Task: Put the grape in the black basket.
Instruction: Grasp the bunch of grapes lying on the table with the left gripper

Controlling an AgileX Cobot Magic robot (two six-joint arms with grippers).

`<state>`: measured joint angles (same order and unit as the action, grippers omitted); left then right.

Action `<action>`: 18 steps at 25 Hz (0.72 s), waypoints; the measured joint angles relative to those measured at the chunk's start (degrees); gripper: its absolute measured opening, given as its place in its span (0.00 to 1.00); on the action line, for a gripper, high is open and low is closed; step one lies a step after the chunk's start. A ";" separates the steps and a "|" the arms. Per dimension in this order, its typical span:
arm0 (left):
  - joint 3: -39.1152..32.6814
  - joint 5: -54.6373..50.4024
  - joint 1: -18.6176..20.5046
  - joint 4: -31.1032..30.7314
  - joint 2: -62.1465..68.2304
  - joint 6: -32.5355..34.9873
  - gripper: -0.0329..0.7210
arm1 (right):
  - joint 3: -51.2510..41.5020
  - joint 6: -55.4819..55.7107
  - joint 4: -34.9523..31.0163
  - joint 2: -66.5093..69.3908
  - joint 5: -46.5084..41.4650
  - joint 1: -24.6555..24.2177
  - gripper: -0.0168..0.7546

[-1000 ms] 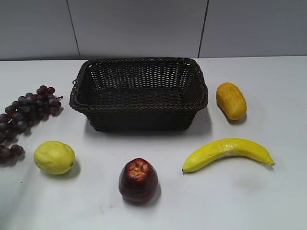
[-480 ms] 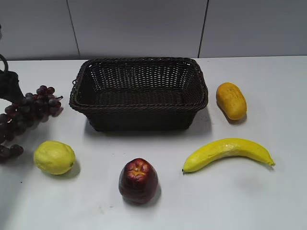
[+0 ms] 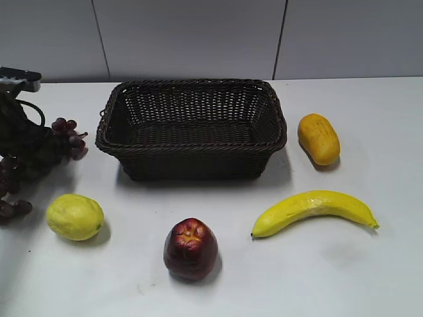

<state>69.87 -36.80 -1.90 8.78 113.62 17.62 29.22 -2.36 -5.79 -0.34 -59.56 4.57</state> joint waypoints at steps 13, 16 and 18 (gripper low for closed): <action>0.98 1.31 0.00 0.13 2.64 0.16 0.74 | 0.00 0.00 0.00 0.00 0.00 0.00 0.78; 0.98 1.04 0.00 0.71 2.64 0.16 0.46 | 0.00 0.00 0.00 0.00 0.00 0.00 0.78; 1.02 0.81 -0.05 0.99 2.64 0.16 0.40 | 0.00 0.00 0.00 0.00 0.00 0.00 0.78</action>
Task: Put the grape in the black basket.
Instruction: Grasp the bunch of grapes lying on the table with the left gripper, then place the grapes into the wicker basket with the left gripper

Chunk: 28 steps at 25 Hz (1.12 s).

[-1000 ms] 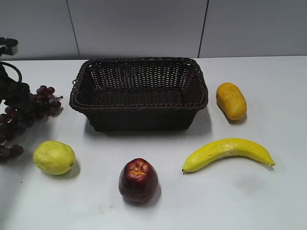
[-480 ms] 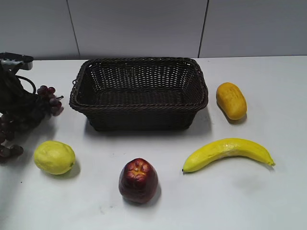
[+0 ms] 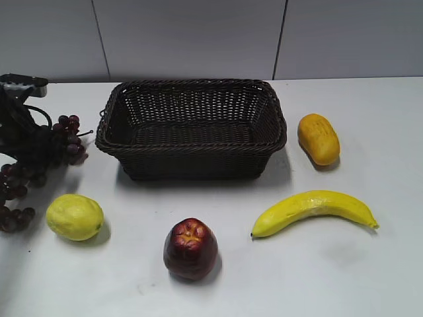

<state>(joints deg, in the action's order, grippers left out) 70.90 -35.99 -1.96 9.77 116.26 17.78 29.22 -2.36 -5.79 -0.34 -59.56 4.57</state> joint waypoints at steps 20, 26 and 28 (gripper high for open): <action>16.01 -19.74 -0.69 4.08 -15.29 -0.28 0.40 | 0.00 0.00 0.00 0.00 0.00 0.00 0.78; 30.41 -25.36 -7.77 4.35 -17.37 -0.45 0.39 | 0.00 0.00 0.00 0.00 0.00 0.00 0.78; 34.01 -25.43 -10.87 4.54 -17.37 -0.45 0.39 | 0.00 0.00 0.00 0.00 0.00 0.00 0.78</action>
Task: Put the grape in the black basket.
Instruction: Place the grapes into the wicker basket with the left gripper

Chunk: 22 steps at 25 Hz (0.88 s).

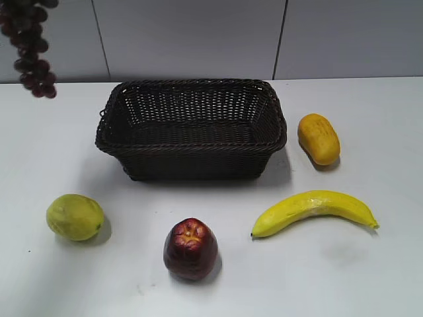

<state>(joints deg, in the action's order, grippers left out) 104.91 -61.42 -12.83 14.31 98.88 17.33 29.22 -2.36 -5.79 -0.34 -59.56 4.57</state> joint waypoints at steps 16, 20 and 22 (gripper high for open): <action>2.46 7.11 -15.27 0.42 12.83 0.00 0.39 | 0.00 0.00 0.00 0.00 0.00 0.00 0.78; 2.46 7.24 -16.88 -1.22 19.44 0.00 0.39 | 0.00 0.00 0.00 0.00 0.00 0.00 0.78; 2.46 7.24 -17.68 -1.98 22.58 0.00 0.39 | 0.00 0.00 0.00 0.00 0.00 0.00 0.78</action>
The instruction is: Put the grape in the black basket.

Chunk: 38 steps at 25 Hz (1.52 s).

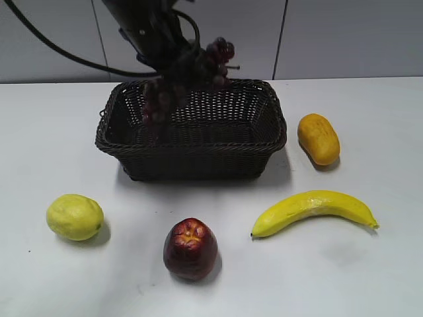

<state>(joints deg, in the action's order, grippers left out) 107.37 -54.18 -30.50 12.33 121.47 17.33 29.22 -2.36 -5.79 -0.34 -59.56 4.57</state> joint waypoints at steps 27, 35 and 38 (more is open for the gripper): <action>7.46 -10.37 0.50 -11.99 -8.43 -0.06 0.86 | 0.00 0.00 0.00 0.00 0.00 0.00 0.78; 7.53 -15.14 14.57 -14.98 -21.05 -4.78 0.83 | 0.00 0.00 0.00 0.00 0.00 0.00 0.78; 4.23 -15.25 20.98 -14.13 -24.81 -7.43 0.82 | 0.00 0.00 0.00 0.00 0.00 0.00 0.78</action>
<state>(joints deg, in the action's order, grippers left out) 111.61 -69.43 -9.53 -1.79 96.66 9.90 29.22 -2.36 -5.79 -0.34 -59.56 4.57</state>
